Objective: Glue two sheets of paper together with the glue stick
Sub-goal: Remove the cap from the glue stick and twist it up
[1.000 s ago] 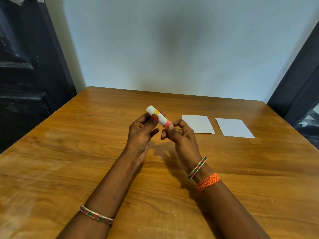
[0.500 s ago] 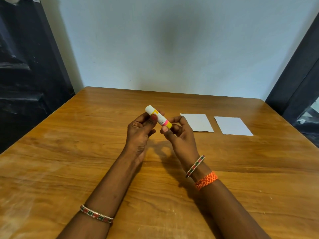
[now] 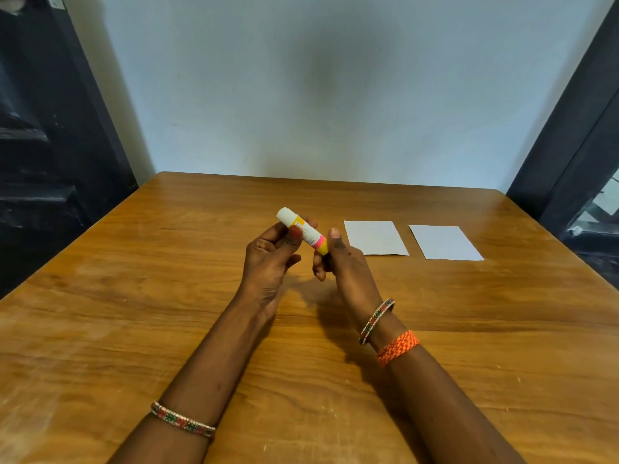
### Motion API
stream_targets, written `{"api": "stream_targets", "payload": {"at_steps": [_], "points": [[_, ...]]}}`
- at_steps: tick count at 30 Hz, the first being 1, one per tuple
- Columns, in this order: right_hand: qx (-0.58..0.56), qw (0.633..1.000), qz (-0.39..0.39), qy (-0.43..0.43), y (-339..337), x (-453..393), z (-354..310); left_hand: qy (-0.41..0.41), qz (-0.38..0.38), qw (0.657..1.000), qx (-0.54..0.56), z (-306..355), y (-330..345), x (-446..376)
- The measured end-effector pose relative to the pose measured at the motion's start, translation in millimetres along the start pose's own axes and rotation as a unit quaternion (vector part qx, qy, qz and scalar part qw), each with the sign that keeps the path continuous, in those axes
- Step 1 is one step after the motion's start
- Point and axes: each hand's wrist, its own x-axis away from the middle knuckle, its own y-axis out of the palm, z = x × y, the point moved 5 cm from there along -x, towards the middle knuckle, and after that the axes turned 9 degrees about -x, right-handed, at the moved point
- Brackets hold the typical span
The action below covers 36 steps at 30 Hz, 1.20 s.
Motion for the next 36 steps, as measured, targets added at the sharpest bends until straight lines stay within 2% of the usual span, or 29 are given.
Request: {"api": "stream_targets", "payload": {"at_steps": [4, 7, 10, 15, 19, 25, 29, 36], "points": [[-0.037, 0.999, -0.025, -0.013, 3.6, 0.8, -2.2, -0.004, 0.016, 1.0, 0.008, 0.8, -5.1, -1.6], [-0.031, 0.999, -0.001, -0.02, 2.9, 1.8, -2.2, -0.006, 0.019, 1.0, 0.009, 0.9, -5.3, -1.5], [-0.043, 0.999, 0.011, -0.01, 0.9, 0.7, -1.2, -0.004, 0.013, 1.0, -0.005, -0.3, -3.3, -2.2], [-0.028, 0.999, -0.028, 0.001, 2.7, -0.7, -2.3, 0.008, 0.002, 1.0, 0.0, 3.0, -3.8, -2.5], [-0.052, 0.998, -0.02, 0.026, 4.0, 0.8, -0.8, 0.009, -0.002, 1.0, -0.005, 1.4, -1.4, -2.0], [-0.072, 0.997, -0.027, -0.012, 4.9, 1.9, -3.0, 0.009, 0.01, 1.0, 0.0, 3.1, -4.8, -1.7], [-0.045, 0.999, 0.002, -0.028, -0.8, -1.4, 0.1, 0.003, 0.017, 1.0, -0.011, 1.9, -5.5, -3.1], [-0.037, 0.999, -0.024, -0.001, -0.3, -1.7, 0.3, 0.005, 0.003, 1.0, -0.008, 3.5, -2.6, -2.1]]}}
